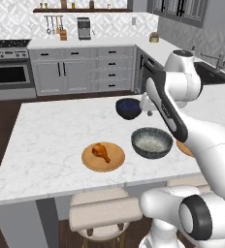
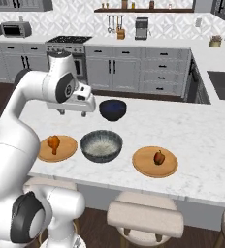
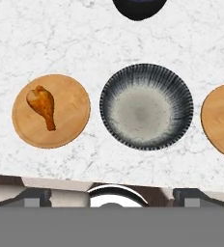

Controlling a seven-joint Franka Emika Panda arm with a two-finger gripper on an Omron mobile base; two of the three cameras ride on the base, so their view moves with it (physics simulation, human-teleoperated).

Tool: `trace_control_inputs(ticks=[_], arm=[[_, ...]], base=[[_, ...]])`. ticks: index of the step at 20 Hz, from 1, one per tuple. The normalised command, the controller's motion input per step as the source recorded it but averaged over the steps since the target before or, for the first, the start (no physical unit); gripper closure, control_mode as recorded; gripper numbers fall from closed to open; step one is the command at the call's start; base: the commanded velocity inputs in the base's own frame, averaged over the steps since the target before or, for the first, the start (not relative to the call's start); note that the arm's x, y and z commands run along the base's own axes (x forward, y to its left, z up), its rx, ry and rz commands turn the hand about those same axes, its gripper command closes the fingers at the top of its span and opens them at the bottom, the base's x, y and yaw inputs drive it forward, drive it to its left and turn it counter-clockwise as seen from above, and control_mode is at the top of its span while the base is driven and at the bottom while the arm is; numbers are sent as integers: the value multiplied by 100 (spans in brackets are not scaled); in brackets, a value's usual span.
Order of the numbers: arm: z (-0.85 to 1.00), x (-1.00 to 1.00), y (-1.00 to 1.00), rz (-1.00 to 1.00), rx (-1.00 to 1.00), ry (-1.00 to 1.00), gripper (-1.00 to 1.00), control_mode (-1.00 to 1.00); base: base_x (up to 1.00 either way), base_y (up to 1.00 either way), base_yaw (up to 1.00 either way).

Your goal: Pick the chicken drumstick and bell pepper from their plates and place them in the bowl. Then put the bowl in the fridge.

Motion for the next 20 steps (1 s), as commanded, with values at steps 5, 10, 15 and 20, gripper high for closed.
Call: trace_control_inputs(ticks=[5,10,15,20], arm=[[-38,-23,-98,-1,2,0,-100,-100],[-41,39,-99,-4,-4,7,-100,-100],[-47,59,-100,0,0,5,-100,-100],[-56,51,-100,-3,0,0,-100,-100]], base=[[0,0,0],[0,0,0],[0,0,0],[0,0,0]])
